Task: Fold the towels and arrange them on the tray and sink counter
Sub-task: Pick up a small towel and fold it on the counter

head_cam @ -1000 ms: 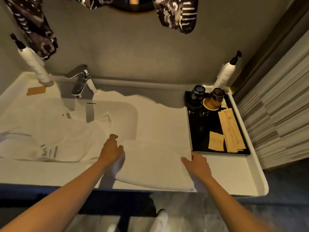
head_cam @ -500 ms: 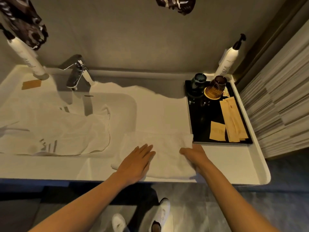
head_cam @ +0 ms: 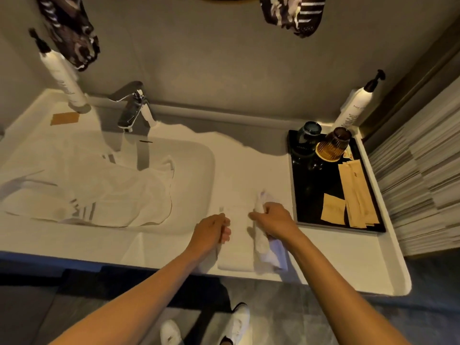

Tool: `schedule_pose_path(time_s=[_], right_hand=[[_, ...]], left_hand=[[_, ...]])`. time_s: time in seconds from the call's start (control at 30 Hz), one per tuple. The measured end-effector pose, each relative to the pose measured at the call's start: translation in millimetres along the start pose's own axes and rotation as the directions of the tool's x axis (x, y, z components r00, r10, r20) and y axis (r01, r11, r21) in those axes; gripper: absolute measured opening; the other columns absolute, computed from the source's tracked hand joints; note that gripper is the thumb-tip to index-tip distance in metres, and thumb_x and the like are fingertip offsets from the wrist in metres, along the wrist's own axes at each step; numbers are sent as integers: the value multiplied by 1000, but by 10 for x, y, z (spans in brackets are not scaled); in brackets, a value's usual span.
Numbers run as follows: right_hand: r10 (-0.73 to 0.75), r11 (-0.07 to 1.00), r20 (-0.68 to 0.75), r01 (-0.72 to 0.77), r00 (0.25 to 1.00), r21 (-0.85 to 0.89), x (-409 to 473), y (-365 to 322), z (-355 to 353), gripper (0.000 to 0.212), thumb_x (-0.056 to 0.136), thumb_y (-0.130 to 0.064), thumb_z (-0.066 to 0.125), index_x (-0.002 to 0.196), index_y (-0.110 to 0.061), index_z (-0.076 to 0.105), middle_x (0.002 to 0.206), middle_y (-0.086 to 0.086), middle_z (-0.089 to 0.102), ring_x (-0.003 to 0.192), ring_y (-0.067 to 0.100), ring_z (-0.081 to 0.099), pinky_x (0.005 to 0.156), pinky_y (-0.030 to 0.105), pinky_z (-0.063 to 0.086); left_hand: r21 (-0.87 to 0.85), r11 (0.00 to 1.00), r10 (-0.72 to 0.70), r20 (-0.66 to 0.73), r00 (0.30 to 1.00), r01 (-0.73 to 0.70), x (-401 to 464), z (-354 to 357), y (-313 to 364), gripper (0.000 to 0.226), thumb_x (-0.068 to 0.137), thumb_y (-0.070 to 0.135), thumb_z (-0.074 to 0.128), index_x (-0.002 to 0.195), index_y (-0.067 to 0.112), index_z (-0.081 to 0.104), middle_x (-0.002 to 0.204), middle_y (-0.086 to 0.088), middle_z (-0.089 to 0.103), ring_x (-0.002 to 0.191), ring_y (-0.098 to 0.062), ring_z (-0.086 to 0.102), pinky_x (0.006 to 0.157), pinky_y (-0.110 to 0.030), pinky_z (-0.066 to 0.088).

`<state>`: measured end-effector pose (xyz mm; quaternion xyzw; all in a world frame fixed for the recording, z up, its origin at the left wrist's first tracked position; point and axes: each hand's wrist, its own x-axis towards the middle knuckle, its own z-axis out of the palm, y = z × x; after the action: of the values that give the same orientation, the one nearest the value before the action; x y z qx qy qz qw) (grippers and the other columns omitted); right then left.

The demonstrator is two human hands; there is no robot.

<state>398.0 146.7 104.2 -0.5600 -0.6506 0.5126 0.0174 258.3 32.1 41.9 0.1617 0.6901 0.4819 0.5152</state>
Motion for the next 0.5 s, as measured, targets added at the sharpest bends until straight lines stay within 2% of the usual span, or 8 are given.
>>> schedule_pose_path(time_s=[0.03, 0.1, 0.17, 0.2, 0.27, 0.37, 0.43, 0.5], right_hand=[[18, 999, 80, -21, 997, 39, -5, -35, 120, 29, 85, -38, 66, 71, -15, 56, 69, 7, 64, 61, 22, 60, 56, 29, 51], [61, 984, 141, -83, 988, 156, 2, 1, 240, 37, 89, -44, 62, 73, -10, 61, 69, 10, 67, 58, 23, 62, 60, 34, 56], [38, 993, -20, -35, 999, 116, 46, 158, 221, 41, 91, -42, 58, 73, -5, 64, 70, 11, 70, 60, 25, 65, 65, 40, 59], [-21, 999, -120, 17, 993, -35, 78, 275, 195, 39, 91, -40, 56, 71, -7, 63, 69, 8, 69, 63, 26, 64, 67, 43, 59], [-121, 953, -237, 46, 964, -299, 91, 463, 168, 24, 89, -34, 53, 74, -17, 57, 76, 1, 64, 72, 24, 62, 67, 41, 55], [-152, 926, -367, 2, 918, -378, 61, 585, 201, 19, 88, -34, 56, 100, -19, 54, 107, 5, 57, 92, 27, 60, 71, 35, 49], [-21, 948, -390, -106, 920, -301, 98, 650, 204, 48, 88, -42, 58, 123, -11, 48, 123, 12, 55, 107, 33, 58, 78, 35, 45], [140, 967, -326, -200, 935, -159, 189, 730, 199, 62, 87, -53, 57, 127, -7, 49, 125, 14, 58, 112, 35, 59, 83, 34, 44]], left_hand=[[-43, 998, -44, -12, 999, 43, 20, -35, 65, 37, 102, 32, 45, 97, 4, 68, 76, -12, 70, 70, -25, 63, 69, -35, 51], [101, 995, 7, -31, 999, -3, 44, -107, 86, 32, 101, 38, 46, 100, 12, 66, 79, -7, 74, 72, -21, 68, 72, -34, 54], [379, 908, 195, -9, 981, -178, 28, -164, 33, 21, 100, 33, 48, 107, 18, 61, 85, 2, 71, 79, -16, 67, 72, -26, 53], [531, 796, 330, 25, 944, -292, 7, -192, -10, 20, 100, 30, 49, 113, 19, 59, 92, 5, 67, 84, -13, 64, 72, -25, 50], [749, 414, 599, 204, 774, -518, -22, -175, -97, 24, 100, 28, 49, 120, 19, 59, 108, 4, 61, 94, -14, 58, 76, -29, 49], [679, 14, 604, 579, 547, -734, -18, -80, -199, 28, 95, 27, 44, 113, 17, 64, 119, -4, 61, 102, -23, 57, 78, -36, 49], [621, -51, 522, 685, 509, -782, -25, -47, -295, 34, 91, 26, 43, 112, 15, 66, 123, -7, 62, 109, -26, 57, 84, -38, 52], [637, 12, 465, 679, 569, -771, -43, -49, -369, 40, 93, 29, 38, 116, 13, 67, 128, -8, 61, 116, -26, 56, 90, -39, 52]])
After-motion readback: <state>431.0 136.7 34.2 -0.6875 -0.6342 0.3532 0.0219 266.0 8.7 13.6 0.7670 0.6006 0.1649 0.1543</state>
